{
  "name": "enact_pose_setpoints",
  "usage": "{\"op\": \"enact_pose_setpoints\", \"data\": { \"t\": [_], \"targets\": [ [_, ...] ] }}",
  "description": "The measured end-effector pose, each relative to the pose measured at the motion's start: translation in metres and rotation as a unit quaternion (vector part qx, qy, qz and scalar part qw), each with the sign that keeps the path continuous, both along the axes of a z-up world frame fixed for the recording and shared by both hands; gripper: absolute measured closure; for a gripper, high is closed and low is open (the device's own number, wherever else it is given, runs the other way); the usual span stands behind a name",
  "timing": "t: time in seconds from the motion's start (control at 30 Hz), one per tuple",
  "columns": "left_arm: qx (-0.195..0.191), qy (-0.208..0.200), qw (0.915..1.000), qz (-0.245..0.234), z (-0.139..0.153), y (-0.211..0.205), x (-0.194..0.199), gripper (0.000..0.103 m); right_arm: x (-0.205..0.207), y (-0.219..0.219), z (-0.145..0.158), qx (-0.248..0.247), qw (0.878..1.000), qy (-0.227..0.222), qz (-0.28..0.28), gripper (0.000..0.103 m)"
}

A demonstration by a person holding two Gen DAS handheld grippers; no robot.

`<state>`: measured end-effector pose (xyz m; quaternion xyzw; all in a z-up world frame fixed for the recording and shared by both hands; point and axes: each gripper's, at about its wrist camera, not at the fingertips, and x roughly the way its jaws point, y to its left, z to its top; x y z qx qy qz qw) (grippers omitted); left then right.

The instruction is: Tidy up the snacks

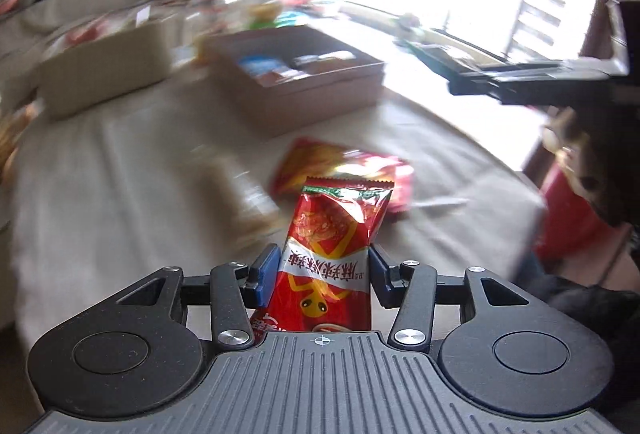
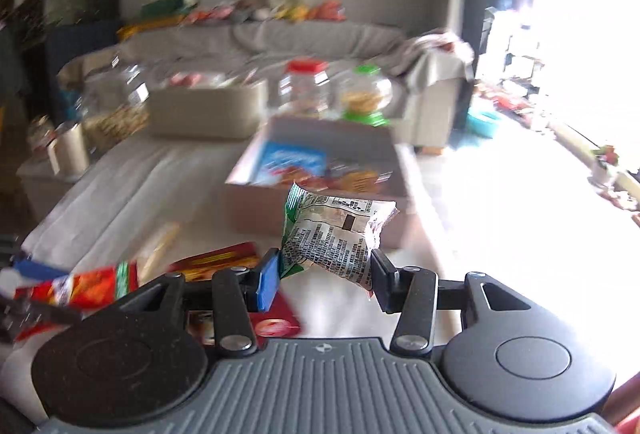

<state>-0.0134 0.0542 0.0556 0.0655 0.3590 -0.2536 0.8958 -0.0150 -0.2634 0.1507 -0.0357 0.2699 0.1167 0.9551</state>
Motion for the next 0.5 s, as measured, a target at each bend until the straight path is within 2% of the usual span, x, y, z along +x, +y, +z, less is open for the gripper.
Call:
{"op": "enact_pose_setpoints", "data": {
  "t": [0.13,0.27,0.37,0.5],
  "targets": [
    [0.0,-0.028,0.999,-0.035,0.019,-0.035,0.001,0.05,-0.01,-0.026,0.004,0.014,1.0,-0.019,-0.02,0.056],
    [-0.018,-0.076,0.9967,-0.022,0.051,-0.06,0.026,0.05,-0.018,-0.037,0.006,0.029,0.999,-0.032,-0.025,0.056],
    [-0.037,-0.117,0.9924,0.01,0.08,-0.072,0.059,0.05,-0.019,-0.036,0.009,0.036,0.998,-0.04,-0.015,0.056],
    [-0.062,-0.131,0.9861,0.081,0.105,-0.085,0.125,0.05,-0.016,-0.025,0.013,0.034,0.998,-0.053,0.005,0.056]
  ]
}}
